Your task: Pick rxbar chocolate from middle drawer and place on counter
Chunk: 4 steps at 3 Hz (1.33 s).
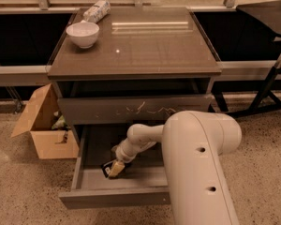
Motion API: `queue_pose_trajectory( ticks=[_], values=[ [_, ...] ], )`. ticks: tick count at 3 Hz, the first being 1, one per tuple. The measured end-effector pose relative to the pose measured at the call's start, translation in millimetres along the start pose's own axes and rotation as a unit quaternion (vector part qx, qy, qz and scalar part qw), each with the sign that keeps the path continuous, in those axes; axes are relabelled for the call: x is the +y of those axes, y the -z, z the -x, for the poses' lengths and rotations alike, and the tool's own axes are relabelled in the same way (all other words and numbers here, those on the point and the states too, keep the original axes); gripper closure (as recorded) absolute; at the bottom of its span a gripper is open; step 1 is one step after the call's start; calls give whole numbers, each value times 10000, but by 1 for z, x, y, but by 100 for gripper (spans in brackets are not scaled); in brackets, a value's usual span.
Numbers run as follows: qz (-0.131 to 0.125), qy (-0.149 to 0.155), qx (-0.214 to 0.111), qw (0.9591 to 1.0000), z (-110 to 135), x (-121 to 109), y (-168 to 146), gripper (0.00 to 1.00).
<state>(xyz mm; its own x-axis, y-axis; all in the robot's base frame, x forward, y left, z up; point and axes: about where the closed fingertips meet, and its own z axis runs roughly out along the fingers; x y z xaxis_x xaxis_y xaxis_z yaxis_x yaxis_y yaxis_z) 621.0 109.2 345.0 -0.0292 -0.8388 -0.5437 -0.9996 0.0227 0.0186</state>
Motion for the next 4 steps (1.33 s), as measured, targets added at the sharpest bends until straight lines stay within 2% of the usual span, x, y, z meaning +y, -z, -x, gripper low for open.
queue_pose_trajectory(
  ticks=[1, 2, 3, 4],
  values=[
    [0, 0, 0, 10000, 4, 0, 6, 70],
    [-30, 36, -34, 10000, 7, 1, 13, 100],
    [-325, 385, -366, 9981, 19, 11, 49, 100],
    [-481, 783, -892, 9918, 35, 23, 95, 100]
  ],
)
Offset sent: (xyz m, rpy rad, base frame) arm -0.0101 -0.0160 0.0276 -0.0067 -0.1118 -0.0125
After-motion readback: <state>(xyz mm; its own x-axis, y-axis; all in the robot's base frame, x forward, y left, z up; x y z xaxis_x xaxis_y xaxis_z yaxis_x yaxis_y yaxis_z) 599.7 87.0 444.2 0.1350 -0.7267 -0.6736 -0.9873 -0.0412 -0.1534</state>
